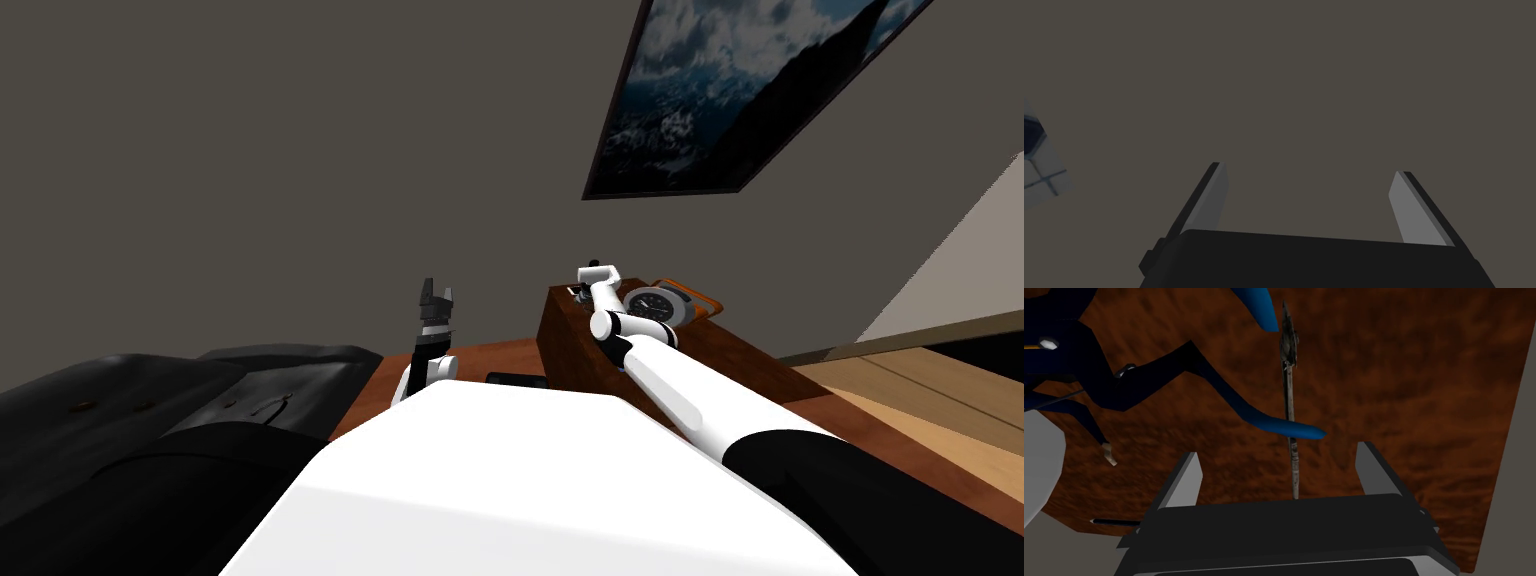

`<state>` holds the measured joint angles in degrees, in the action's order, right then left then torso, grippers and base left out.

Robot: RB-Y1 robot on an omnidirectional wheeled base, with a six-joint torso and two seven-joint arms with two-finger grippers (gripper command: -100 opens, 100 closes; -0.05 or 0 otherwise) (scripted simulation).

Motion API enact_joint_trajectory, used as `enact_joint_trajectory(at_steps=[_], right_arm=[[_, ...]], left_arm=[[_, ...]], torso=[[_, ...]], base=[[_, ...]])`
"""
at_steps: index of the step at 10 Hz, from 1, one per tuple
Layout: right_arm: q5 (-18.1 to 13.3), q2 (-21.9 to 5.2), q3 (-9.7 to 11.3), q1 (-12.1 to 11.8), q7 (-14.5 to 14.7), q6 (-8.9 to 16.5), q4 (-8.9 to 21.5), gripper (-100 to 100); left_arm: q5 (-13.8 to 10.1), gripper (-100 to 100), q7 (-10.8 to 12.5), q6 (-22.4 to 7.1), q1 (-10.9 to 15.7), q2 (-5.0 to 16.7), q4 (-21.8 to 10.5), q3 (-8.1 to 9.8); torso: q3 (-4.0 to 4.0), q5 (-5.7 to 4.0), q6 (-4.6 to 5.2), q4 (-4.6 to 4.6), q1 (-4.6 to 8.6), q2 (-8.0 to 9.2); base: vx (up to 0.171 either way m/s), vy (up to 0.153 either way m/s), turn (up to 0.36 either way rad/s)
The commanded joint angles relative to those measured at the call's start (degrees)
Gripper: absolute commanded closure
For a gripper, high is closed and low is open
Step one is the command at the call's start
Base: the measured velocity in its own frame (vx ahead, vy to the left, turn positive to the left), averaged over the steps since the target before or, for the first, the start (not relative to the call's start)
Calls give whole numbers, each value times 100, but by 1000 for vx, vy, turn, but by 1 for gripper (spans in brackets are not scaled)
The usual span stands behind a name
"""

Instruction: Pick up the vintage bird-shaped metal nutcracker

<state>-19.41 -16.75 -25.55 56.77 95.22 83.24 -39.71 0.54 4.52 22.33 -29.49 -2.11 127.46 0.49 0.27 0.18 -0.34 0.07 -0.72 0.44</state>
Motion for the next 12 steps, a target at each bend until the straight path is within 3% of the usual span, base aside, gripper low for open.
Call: enact_joint_trajectory(at_steps=[1,3,4,5,6,8,9,10,11,12], right_arm=[[286,-234,286,-254,-186,65,-260,-100],[412,-234,318,-254,-186,65,-260,-100],[672,-468,588,-507,-372,130,-521,-100],[824,-468,635,-507,-372,130,-521,-100],[1001,-701,863,-761,-558,195,-781,-100],[1236,-702,953,-761,-558,195,-781,-100],[1465,-936,1216,-1015,-744,260,-1042,-100],[1640,-936,1271,-1015,-744,260,-1042,-100],[1816,-1170,1489,-1268,-931,325,-1300,-100],[1994,-1170,1588,-1268,-931,325,-1302,-100]], left_arm=[[0,0,0,0,0,0,0,0],[0,0,0,0,0,0,0,0],[0,0,0,0,0,0,0,0],[0,0,0,0,0,0,0,0],[0,0,0,0,0,0,0,0],[0,0,0,0,0,0,0,0],[0,0,0,0,0,0,0,0],[0,0,0,0,0,0,0,0],[0,0,0,0,0,0,0,0],[0,0,0,0,0,0,0,0]], torso=[[0,0,0,0,0,0],[-4,1,0,-1,-3,-7],[-4,1,0,-2,-4,-6],[-4,1,-1,-2,-4,-7],[-5,1,0,-2,-4,-9],[-6,1,-1,-2,-4,-10],[-4,1,0,-2,-5,-7],[-4,1,-1,-2,-5,-7],[-5,1,-1,-2,-5,-8],[-5,1,0,-2,-3,-9]], base=[[14,0,112],[14,-2,18],[17,3,103],[19,-3,49],[24,0,95],[15,-3,18],[16,4,110],[17,-3,46],[22,-3,94],[20,-6,42]])
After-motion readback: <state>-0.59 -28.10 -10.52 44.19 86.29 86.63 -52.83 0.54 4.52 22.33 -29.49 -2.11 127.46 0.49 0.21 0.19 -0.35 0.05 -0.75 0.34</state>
